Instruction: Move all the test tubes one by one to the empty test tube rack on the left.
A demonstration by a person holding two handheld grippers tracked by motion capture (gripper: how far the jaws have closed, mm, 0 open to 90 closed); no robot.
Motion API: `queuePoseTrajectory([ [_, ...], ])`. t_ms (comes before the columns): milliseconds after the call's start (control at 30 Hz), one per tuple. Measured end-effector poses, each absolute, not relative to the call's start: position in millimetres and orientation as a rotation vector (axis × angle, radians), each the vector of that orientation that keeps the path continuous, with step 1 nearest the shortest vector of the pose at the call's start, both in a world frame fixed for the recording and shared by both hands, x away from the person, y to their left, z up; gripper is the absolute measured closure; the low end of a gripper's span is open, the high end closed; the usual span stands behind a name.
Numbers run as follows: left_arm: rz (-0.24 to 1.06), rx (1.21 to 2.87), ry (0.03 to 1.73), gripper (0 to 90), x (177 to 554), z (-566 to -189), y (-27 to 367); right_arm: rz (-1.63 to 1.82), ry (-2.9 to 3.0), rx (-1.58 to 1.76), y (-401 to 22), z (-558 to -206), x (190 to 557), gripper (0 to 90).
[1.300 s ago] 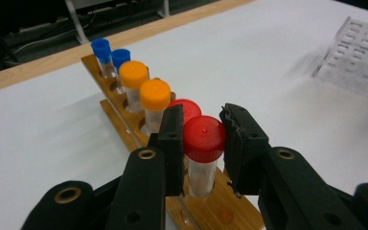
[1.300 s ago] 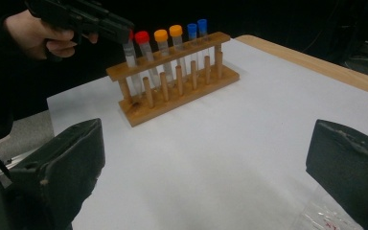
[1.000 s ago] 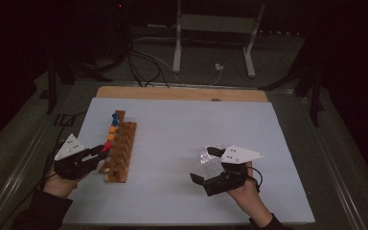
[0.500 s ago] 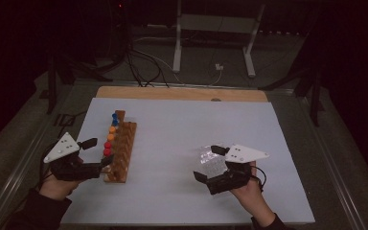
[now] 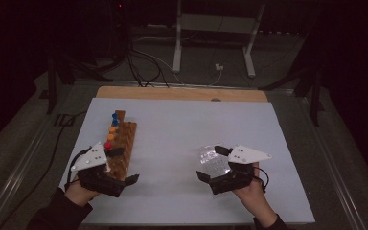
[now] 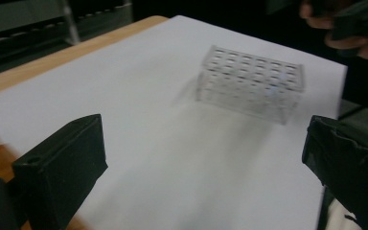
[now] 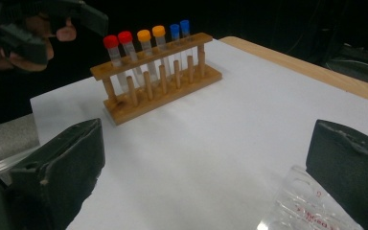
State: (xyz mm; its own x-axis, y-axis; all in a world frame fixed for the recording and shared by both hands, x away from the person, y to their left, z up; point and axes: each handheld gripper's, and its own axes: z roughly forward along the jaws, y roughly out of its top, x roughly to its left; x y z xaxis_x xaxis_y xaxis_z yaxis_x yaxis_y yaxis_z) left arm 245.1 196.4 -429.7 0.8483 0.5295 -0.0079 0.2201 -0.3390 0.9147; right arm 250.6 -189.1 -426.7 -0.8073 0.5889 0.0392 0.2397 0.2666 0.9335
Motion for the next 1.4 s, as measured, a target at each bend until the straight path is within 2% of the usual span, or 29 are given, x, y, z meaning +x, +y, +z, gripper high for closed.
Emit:
queuePoseTrajectory([
  [333, 0.286, 1.968, 0.505, 1.7, 246, -459, 176, 1.494, 2.25, 0.764, -203, -445, 248, 0.0],
  [733, 0.314, 2.006, 0.497, 1.8, 239, -485, 177, 1.369, 2.274, 0.82, -238, -472, 241, 0.0],
  [1100, 0.267, 2.028, 0.513, 1.8, 233, -495, 183, 1.257, 2.24, 0.848, -263, -480, 237, 0.0],
  [1400, 0.278, 2.023, 0.505, 1.8, 233, -497, 182, 1.251, 2.242, 0.864, -265, -482, 241, 0.0],
])
